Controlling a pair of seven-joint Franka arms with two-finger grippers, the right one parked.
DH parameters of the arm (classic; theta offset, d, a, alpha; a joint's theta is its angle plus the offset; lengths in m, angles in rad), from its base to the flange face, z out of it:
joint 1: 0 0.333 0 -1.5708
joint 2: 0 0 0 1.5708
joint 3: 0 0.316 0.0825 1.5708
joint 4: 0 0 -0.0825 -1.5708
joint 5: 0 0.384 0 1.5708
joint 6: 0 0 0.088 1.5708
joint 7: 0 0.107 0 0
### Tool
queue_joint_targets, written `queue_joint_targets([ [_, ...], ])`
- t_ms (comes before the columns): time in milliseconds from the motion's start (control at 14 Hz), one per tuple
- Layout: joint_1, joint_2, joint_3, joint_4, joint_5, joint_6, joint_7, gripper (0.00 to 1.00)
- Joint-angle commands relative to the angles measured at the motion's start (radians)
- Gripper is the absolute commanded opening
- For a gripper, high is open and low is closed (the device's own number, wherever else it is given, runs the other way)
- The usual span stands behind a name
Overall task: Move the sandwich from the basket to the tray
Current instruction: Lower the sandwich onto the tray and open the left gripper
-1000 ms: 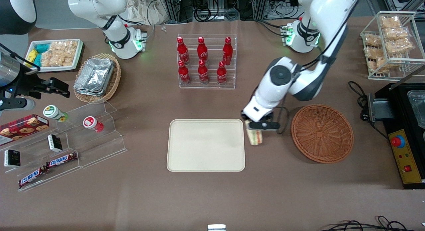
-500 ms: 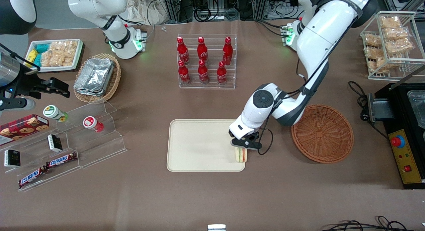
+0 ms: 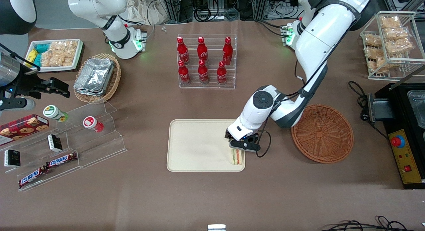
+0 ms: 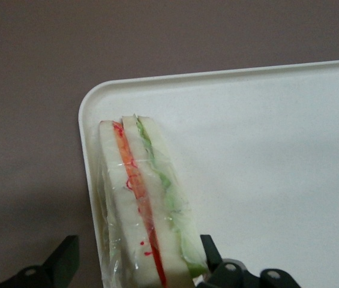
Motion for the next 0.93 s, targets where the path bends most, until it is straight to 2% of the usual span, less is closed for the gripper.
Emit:
queue_joint_targets([
  [0,0.012,-0.135,0.002,-0.032,0.005,-0.013,-0.026,0.99],
  [71,0.027,-0.212,0.003,-0.058,0.004,-0.040,-0.043,0.99],
  [214,0.069,-0.342,0.000,-0.063,-0.002,-0.250,-0.051,0.99],
  [429,0.080,-0.484,0.008,-0.009,-0.137,-0.558,0.057,0.99],
  [714,0.228,-0.588,0.009,0.152,-0.342,-1.066,0.352,1.00],
  [786,0.265,-0.611,0.014,0.166,-0.367,-1.156,0.392,1.00],
  [857,0.265,-0.651,0.062,0.158,-0.366,-1.183,0.424,1.00],
])
